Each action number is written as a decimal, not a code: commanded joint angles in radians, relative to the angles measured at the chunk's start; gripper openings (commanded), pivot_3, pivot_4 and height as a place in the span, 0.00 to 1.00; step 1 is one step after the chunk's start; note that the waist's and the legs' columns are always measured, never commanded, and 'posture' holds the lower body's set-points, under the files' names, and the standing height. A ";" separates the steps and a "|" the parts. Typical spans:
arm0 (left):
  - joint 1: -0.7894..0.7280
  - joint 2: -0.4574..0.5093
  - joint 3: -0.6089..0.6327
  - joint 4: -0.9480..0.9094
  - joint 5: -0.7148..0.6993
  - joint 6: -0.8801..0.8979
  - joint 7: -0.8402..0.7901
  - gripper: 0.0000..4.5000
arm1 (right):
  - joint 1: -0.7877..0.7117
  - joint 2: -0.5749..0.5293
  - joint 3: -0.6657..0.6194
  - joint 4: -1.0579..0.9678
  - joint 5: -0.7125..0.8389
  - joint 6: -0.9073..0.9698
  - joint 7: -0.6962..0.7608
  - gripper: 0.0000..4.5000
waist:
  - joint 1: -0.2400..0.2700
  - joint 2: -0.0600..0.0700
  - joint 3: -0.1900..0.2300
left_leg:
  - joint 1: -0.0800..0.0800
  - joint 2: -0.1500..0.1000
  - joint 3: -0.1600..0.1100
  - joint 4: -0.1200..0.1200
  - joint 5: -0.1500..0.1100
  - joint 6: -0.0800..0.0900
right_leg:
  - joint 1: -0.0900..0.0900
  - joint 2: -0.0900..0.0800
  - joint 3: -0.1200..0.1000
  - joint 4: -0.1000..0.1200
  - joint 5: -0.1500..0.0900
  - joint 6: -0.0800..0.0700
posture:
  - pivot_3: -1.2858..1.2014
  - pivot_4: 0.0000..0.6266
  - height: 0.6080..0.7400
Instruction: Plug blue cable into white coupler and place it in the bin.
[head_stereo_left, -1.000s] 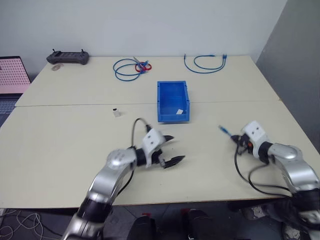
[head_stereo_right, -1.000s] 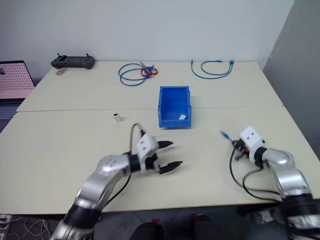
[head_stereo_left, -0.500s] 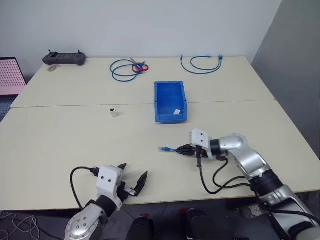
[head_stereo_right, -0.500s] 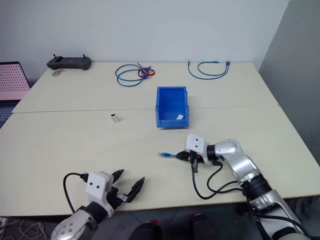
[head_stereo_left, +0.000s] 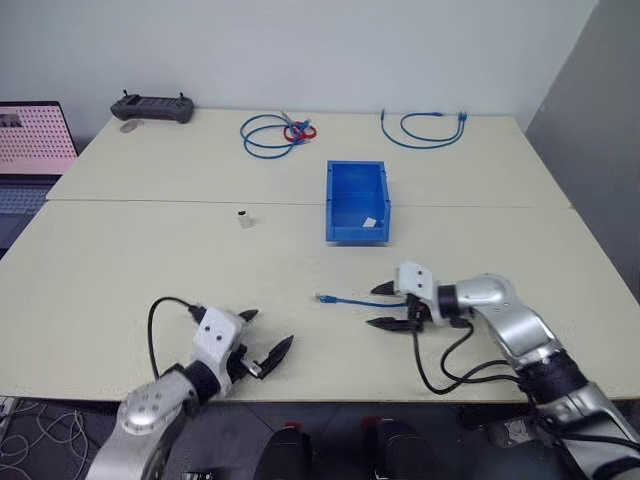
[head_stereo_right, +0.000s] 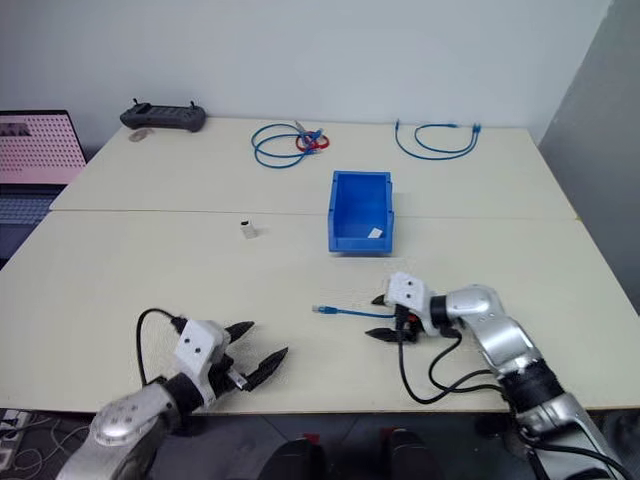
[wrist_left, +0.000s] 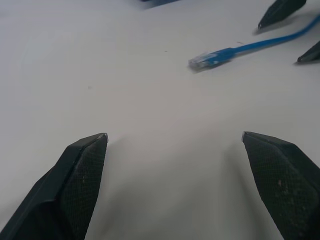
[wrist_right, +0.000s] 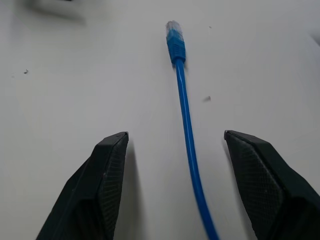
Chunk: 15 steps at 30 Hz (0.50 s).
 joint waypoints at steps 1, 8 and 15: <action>-0.186 0.055 -0.077 0.190 0.003 -0.084 -0.172 1.00 | 0.077 -0.052 -0.125 -0.267 0.159 0.224 -0.023 0.69 | -0.003 0.000 0.000 | 0.001 0.000 0.000 0.002 0.000 0.000 | 0.000 0.000 0.000 0.003 0.000 0.000 | 0.52 0.24 1.00; -0.546 0.025 -0.215 0.658 0.072 -0.265 -0.393 1.00 | 0.183 -0.080 -0.258 -0.458 0.283 0.441 -0.145 0.69 | -0.011 0.000 0.000 | 0.002 0.001 0.001 0.008 0.000 0.000 | 0.000 0.006 0.001 0.012 -0.004 0.003 | 0.52 0.24 1.00; -0.742 -0.010 -0.315 0.995 0.135 -0.433 -0.632 1.00 | 0.221 -0.084 -0.311 -0.524 0.336 0.510 -0.236 0.69 | -0.007 0.000 0.000 | 0.000 -0.001 0.000 0.008 0.000 0.000 | 0.000 0.006 0.001 0.011 -0.004 0.004 | 0.52 0.24 1.00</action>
